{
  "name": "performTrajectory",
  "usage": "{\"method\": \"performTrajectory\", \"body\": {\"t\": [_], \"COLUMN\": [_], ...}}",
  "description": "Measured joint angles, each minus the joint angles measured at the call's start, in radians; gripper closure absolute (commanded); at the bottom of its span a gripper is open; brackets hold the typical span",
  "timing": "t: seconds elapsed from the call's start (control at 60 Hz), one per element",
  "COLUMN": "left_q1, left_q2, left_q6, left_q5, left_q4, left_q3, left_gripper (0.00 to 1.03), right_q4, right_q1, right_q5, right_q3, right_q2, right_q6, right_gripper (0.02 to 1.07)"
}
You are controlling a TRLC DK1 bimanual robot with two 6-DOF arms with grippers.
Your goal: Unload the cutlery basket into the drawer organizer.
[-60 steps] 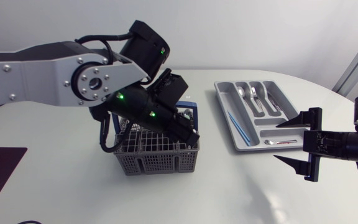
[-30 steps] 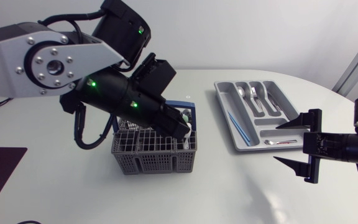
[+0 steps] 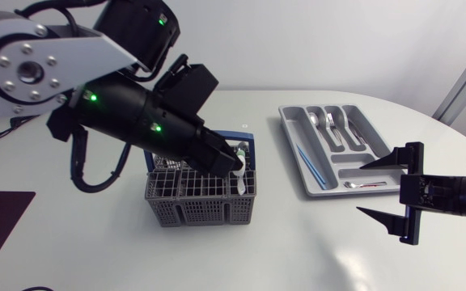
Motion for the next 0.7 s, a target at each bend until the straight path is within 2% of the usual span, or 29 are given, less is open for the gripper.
{"method": "performTrajectory", "body": {"t": [0.25, 0.45, 0.7], "left_q1": [0.000, 0.040, 0.037], "left_q2": [-0.056, -0.033, 0.029], "left_q6": [0.022, 0.106, 0.226], "left_q5": [0.027, 0.157, 0.234], "left_q4": [-0.050, -0.064, -0.068], "left_q3": [0.059, 0.065, 0.065], "left_gripper": [1.00, 1.00, 1.00], "right_q4": [-0.118, -0.259, -0.261], "right_q1": [0.117, 0.278, 0.486], "right_q5": [-0.004, -0.008, -0.008], "right_q3": [0.032, 0.140, 0.183], "right_q2": [-0.123, -0.147, -0.127], "right_q6": [0.119, 0.291, 0.511], "right_gripper": [0.06, 0.15, 0.20]}}
